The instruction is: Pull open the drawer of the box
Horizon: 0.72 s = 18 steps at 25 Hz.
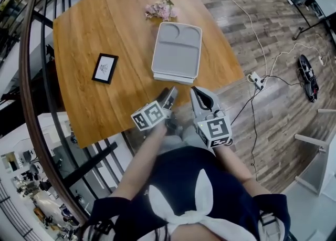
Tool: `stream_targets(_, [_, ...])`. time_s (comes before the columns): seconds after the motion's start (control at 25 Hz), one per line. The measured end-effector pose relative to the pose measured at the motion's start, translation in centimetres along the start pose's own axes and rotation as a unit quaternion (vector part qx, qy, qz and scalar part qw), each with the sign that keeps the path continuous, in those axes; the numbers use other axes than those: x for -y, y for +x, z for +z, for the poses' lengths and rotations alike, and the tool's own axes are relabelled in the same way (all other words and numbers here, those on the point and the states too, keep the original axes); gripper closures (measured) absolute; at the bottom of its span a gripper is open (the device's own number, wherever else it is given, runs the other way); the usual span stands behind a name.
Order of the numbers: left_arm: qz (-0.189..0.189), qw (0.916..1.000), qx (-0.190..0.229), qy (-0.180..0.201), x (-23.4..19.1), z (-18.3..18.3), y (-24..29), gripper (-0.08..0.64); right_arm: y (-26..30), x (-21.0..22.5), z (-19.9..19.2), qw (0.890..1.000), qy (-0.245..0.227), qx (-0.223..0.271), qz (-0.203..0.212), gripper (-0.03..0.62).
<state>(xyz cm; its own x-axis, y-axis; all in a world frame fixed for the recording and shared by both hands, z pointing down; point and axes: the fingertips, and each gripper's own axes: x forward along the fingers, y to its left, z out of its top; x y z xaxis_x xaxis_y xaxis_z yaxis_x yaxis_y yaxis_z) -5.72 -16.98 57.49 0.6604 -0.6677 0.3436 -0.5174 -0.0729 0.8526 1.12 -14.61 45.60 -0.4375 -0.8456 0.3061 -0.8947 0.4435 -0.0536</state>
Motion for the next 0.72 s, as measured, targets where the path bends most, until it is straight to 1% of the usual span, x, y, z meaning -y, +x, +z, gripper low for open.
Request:
stream_targets(0.16, [-0.014, 0.9992, -0.009, -0.036, -1.0, -0.5, 1.7, 0.334, 0.9, 0.3, -0.6, 1.000, 0.002, -0.008, 0.000, 0.595])
stream_targets(0.36, [-0.015, 0.9977, -0.026, -0.061, -2.2, -1.0, 3.6, 0.334, 1.5, 0.8, -1.4, 1.000, 0.002, -0.019, -0.003, 0.595])
stream_targets(0.6, [-0.026, 0.9935, -0.026, -0.108, -3.7, -1.1, 5.1, 0.334, 2.1, 1.4, -2.0, 1.000, 0.006, -0.026, -0.004, 0.595])
stream_targets(0.72, [-0.025, 0.9924, -0.022, -0.118, -4.4, -1.0, 5.5, 0.334, 2.4, 1.7, -2.0, 1.000, 0.008, -0.027, -0.005, 0.595])
